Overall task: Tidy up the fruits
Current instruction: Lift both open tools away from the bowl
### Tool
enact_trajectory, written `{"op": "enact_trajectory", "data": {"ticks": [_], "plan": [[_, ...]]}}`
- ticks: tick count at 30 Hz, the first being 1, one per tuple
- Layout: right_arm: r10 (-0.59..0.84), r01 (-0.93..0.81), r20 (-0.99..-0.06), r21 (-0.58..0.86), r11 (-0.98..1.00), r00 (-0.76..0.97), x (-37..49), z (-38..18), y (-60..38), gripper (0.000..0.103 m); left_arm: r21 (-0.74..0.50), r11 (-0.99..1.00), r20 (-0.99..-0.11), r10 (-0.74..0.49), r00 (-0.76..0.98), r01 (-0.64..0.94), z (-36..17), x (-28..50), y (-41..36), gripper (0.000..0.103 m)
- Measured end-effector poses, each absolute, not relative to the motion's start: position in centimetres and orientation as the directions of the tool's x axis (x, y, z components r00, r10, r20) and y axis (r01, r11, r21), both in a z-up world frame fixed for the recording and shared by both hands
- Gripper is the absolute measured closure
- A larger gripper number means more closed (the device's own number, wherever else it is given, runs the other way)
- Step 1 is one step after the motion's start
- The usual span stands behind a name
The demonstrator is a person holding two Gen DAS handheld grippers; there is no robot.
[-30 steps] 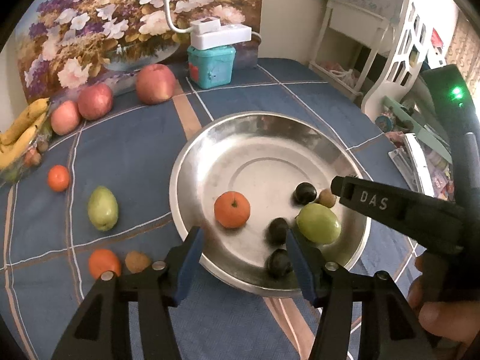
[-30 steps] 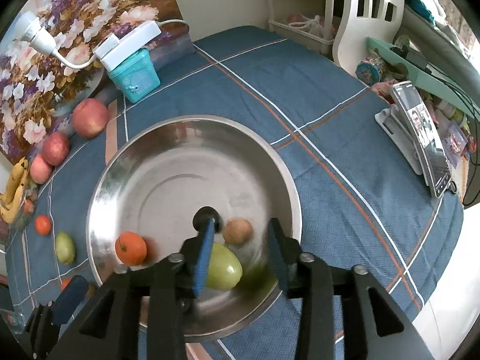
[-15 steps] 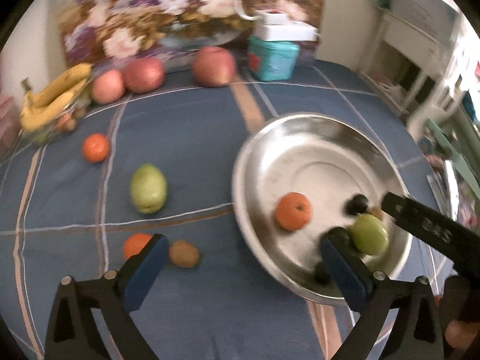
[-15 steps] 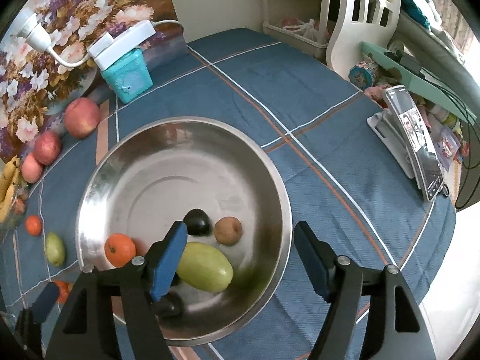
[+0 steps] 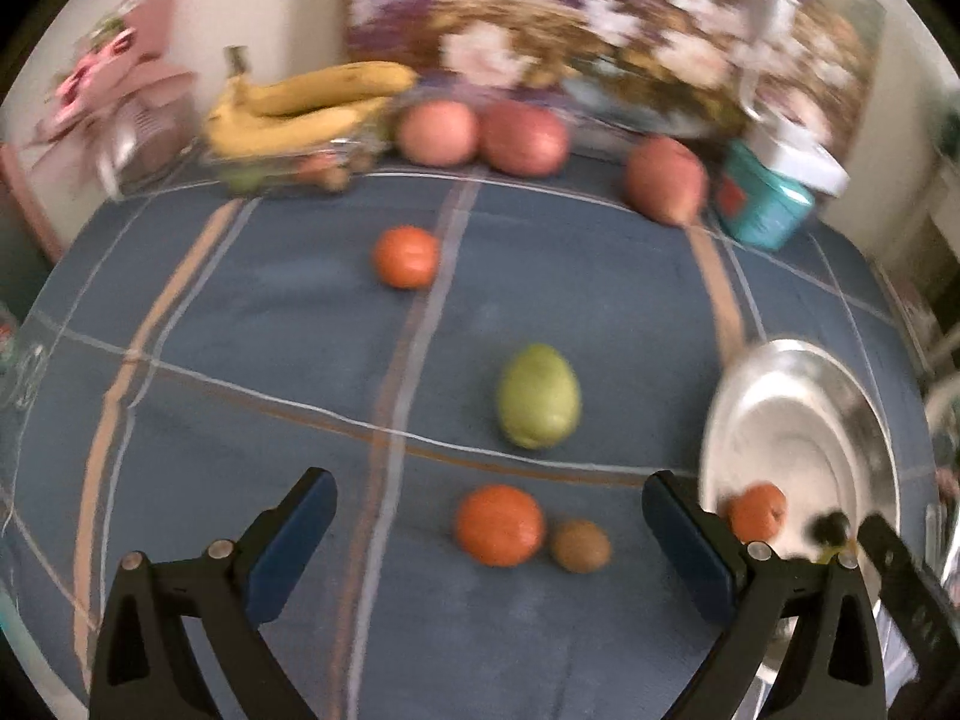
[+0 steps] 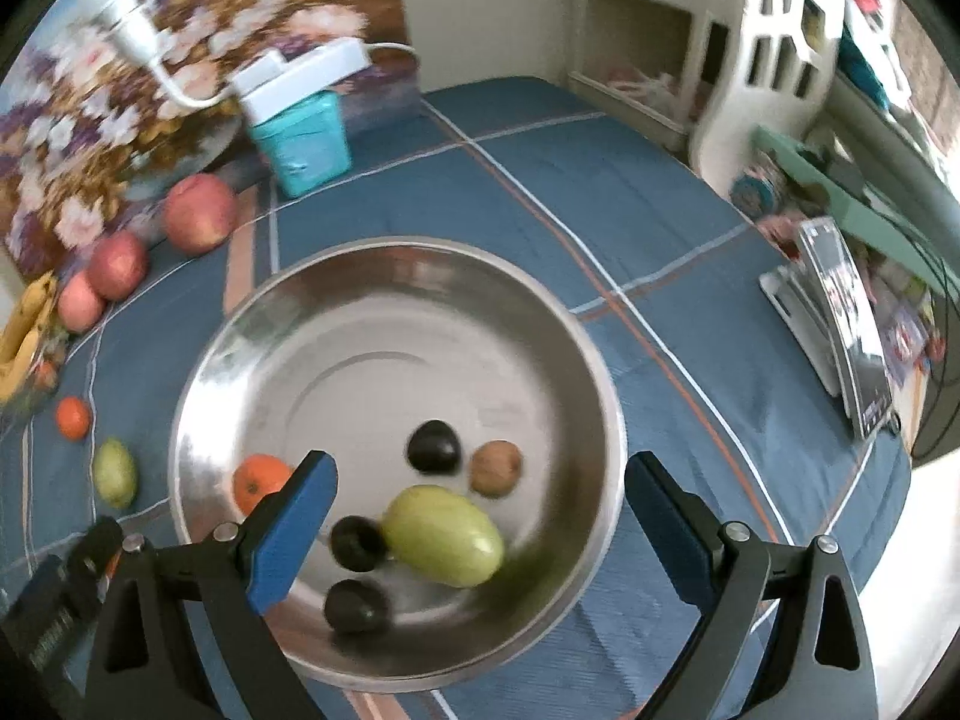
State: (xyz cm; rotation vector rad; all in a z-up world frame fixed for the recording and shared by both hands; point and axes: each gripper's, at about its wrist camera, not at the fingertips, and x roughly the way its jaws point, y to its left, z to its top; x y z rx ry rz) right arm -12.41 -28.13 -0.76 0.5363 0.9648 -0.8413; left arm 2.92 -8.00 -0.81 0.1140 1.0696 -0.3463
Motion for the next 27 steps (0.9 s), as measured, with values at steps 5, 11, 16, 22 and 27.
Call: {"op": "enact_trajectory", "data": {"ticks": [5, 11, 16, 22, 27], "plan": [[-0.367, 0.756, -0.859, 0.035, 0.654, 0.357, -10.8, -0.2, -26.2, 0.006, -0.075, 0.969, -0.87, -0.179, 0.46, 0.235, 0.1, 4.6, -5.3, 0.0], [-0.336, 0.687, -0.847, 0.047, 0.725, 0.413, -9.0, 0.3, -23.9, 0.006, -0.068, 0.989, -0.872, -0.123, 0.473, 0.132, 0.8, 6.4, -1.8, 0.0], [-0.293, 0.611, -0.842, 0.055, 0.79, 0.454, -7.2, 0.7, -21.2, 0.006, -0.08, 0.996, -0.873, -0.086, 0.479, 0.033, 1.2, 8.2, 1.5, 0.0], [-0.24, 0.523, -0.842, 0.058, 0.85, 0.483, -5.5, 0.8, -17.9, 0.006, -0.073, 0.997, -0.864, -0.047, 0.502, -0.033, 1.9, 9.2, 4.4, 0.0], [-0.183, 0.421, -0.85, 0.05, 0.906, 0.494, -3.7, 0.6, -14.7, 0.006, -0.09, 0.995, -0.864, -0.052, 0.501, -0.052, 2.0, 9.8, 5.5, 0.0]]}}
